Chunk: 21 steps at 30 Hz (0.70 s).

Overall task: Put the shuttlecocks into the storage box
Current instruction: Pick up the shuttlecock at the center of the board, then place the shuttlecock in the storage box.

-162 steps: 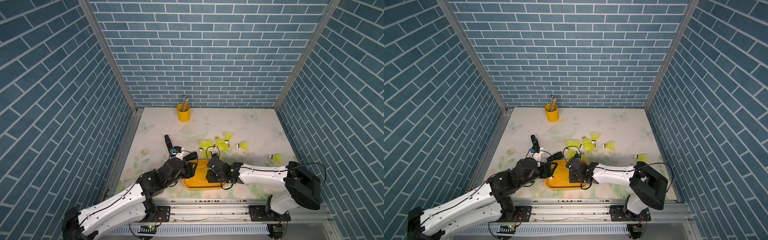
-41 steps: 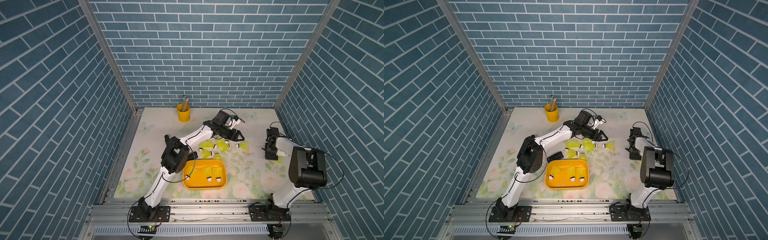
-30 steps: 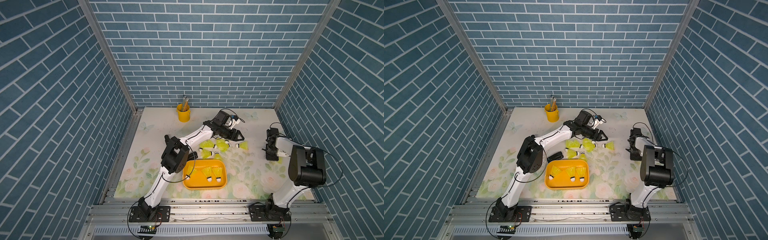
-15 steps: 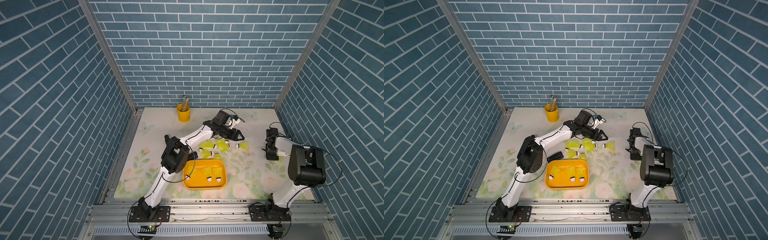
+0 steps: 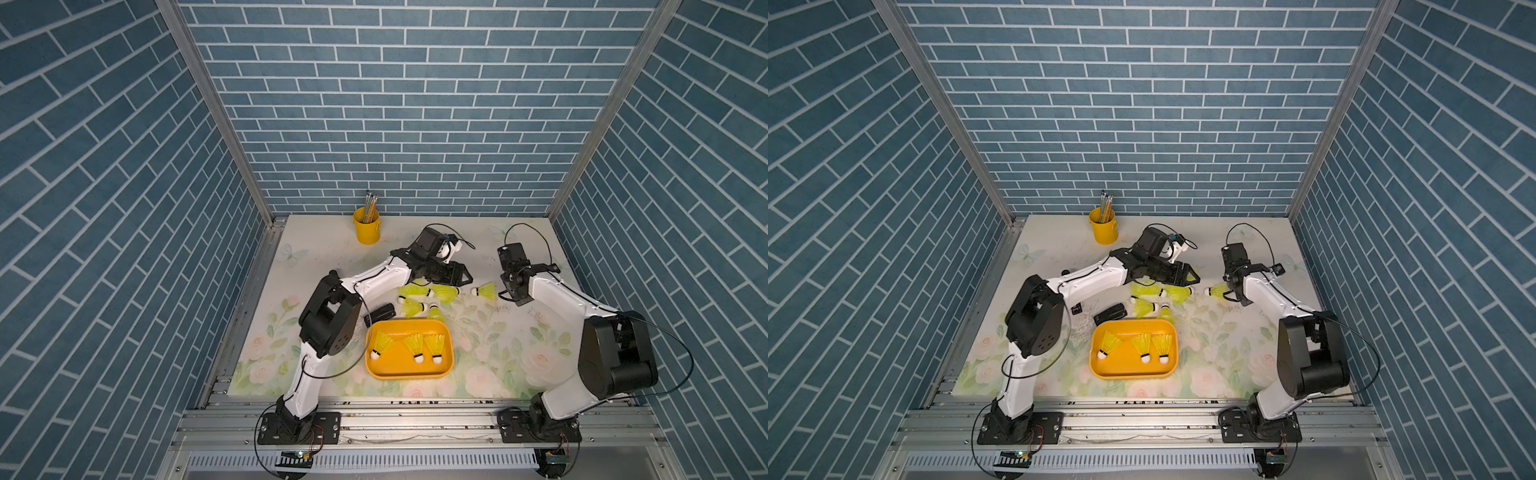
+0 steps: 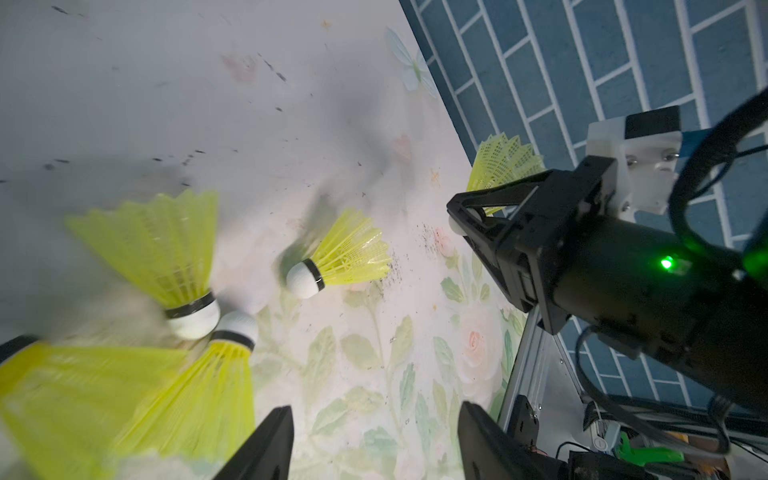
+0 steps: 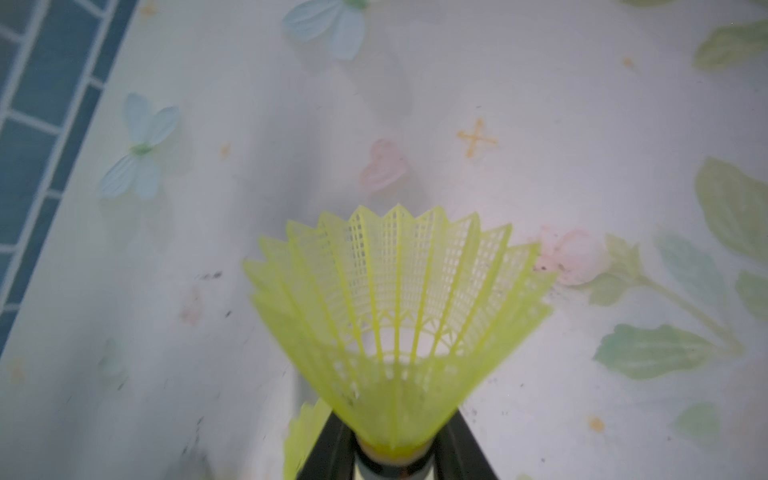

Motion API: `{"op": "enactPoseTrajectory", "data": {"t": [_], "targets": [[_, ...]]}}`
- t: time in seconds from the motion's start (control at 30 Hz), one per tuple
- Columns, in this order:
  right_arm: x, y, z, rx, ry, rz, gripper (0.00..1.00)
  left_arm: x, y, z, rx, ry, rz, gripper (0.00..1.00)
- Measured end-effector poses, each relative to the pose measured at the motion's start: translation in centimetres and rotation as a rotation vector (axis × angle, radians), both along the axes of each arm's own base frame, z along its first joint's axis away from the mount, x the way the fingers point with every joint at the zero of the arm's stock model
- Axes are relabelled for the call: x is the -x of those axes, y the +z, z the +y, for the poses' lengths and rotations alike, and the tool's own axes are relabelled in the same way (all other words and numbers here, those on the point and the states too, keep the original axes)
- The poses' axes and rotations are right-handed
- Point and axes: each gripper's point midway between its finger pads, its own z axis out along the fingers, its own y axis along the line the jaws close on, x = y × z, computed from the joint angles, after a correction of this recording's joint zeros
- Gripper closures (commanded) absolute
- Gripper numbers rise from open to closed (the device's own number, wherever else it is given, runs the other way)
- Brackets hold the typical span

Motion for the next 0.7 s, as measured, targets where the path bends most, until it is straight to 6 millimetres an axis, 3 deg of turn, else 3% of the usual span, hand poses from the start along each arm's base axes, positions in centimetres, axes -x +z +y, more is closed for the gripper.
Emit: {"op": "enactPoseTrajectory", "data": {"t": [0.23,0.47,0.7], "targets": [[1.9,2.9,7.6,0.000,0.328,-0.042,0.90,2.4,4.4,5.9,0.011,0.127,-0.081,0.32],[5.5,4.7,14.8,-0.066,0.663,-0.053,0.94,6.5,2.8,11.8,-0.069,0.250,-0.053,0.31],[11.3,5.4,21.8,-0.157,1.007,-0.031,0.95,10.4,2.3,17.6,-0.109,0.377,-0.043,0.31]]}}
